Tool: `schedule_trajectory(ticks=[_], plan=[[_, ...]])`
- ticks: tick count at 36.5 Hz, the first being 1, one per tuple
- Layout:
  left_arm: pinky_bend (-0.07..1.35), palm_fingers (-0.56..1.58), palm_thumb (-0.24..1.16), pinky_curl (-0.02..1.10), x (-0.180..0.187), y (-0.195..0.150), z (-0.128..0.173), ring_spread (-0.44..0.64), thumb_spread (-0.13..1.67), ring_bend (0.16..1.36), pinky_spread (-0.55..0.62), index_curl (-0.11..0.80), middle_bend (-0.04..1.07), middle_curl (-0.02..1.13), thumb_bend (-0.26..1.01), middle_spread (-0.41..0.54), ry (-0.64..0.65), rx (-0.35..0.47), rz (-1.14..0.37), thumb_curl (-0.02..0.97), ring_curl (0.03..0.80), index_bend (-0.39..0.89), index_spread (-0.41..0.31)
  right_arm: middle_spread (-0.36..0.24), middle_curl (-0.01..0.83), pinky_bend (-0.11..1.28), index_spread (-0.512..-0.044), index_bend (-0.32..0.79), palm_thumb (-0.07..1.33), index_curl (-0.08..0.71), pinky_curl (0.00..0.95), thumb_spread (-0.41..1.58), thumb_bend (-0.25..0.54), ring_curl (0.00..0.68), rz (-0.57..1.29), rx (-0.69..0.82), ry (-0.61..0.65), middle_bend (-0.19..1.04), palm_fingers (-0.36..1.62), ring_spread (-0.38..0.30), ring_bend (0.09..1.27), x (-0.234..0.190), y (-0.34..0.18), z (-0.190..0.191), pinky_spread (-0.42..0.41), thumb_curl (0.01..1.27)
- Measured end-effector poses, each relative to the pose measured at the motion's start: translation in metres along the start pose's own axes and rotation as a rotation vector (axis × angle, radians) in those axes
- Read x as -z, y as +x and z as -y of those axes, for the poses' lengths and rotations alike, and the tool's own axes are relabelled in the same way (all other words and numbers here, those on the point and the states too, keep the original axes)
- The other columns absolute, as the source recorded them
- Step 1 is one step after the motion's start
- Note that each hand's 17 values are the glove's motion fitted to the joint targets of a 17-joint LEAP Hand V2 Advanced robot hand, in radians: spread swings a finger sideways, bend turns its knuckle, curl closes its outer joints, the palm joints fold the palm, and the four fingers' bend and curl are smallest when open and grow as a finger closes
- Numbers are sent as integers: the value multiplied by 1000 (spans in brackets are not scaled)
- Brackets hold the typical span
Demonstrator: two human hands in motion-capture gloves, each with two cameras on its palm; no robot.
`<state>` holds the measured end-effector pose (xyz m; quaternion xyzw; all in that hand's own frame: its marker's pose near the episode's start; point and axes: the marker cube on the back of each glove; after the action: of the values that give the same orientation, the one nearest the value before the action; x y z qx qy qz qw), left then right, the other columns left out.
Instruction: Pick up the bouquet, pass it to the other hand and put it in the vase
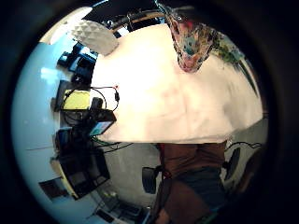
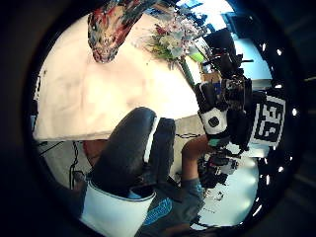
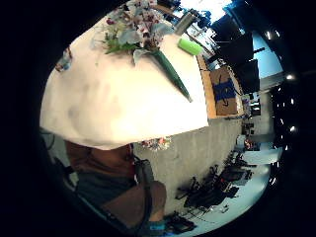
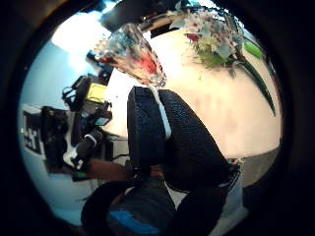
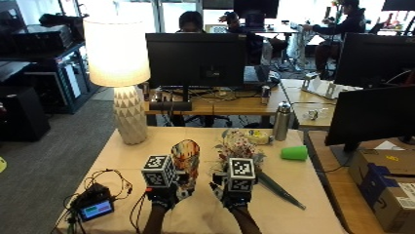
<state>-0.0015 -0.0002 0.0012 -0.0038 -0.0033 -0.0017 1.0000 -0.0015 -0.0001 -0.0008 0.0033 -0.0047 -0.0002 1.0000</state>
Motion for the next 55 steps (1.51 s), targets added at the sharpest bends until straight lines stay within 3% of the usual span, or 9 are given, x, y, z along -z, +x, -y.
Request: schedule_trajectory(ticks=[3, 7, 16, 31, 42, 48, 55], plan=[[312, 254, 102, 84, 1, 1, -2, 228, 544, 414, 283, 62, 186, 70, 43, 64, -13, 10, 0, 51, 93, 144, -58, 35, 56, 466, -224, 151, 222, 60, 132, 599, 135, 32, 4, 0, 2, 185, 133, 101, 191, 0, -1, 0, 187, 49], [329, 225, 108, 126, 3, 5, -5, 302, 728, 453, 367, 98, 187, 113, 28, 82, -21, 17, -5, 81, 132, 148, -74, 45, 92, 500, -286, 150, 244, 96, 180, 823, 137, 58, 6, 2, 1, 192, 105, 134, 201, 0, 0, 0, 239, 76], [342, 187, 116, 179, 4, 5, -4, 385, 936, 492, 456, 160, 191, 174, -10, 100, -9, 8, -2, 139, 170, 153, -89, 55, 156, 520, -346, 151, 256, 149, 233, 1087, 106, 98, -19, -29, -27, 198, 72, 174, 214, 19, 2, -17, 292, 122], [346, 154, 105, 234, 2, 0, 1, 424, 1033, 519, 494, 225, 191, 239, -22, 108, 21, 7, 5, 202, 202, 152, -95, 60, 228, 536, -368, 126, 268, 196, 285, 1204, 38, 149, -41, -10, -5, 204, 30, 198, 236, 11, 30, -6, 313, 174], [344, 142, 97, 260, 2, 6, 1, 430, 1049, 527, 501, 253, 193, 269, -23, 109, 40, -3, -23, 230, 217, 150, -96, 88, 256, 598, -365, 86, 291, 177, 321, 1169, -10, 181, -76, -104, 21, 190, -58, 213, 274, -17, 153, 23, 317, 209], [343, 136, 94, 272, -1, 13, 0, 434, 1053, 531, 503, 262, 193, 281, -23, 109, 15, -8, -20, 241, 223, 146, -96, 102, 264, 623, -357, 85, 346, 161, 335, 1155, -5, 193, -64, -160, 13, 185, -80, 217, 287, -53, 224, 45, 317, 232], [349, 130, 92, 287, -4, 15, 4, 436, 1055, 534, 502, 269, 193, 292, -23, 111, 10, -13, -15, 251, 230, 144, -96, 101, 268, 653, -355, 83, 423, 150, 348, 1145, -1, 203, -5, -209, -41, 176, -96, 220, 287, -107, 273, 70, 318, 259]])
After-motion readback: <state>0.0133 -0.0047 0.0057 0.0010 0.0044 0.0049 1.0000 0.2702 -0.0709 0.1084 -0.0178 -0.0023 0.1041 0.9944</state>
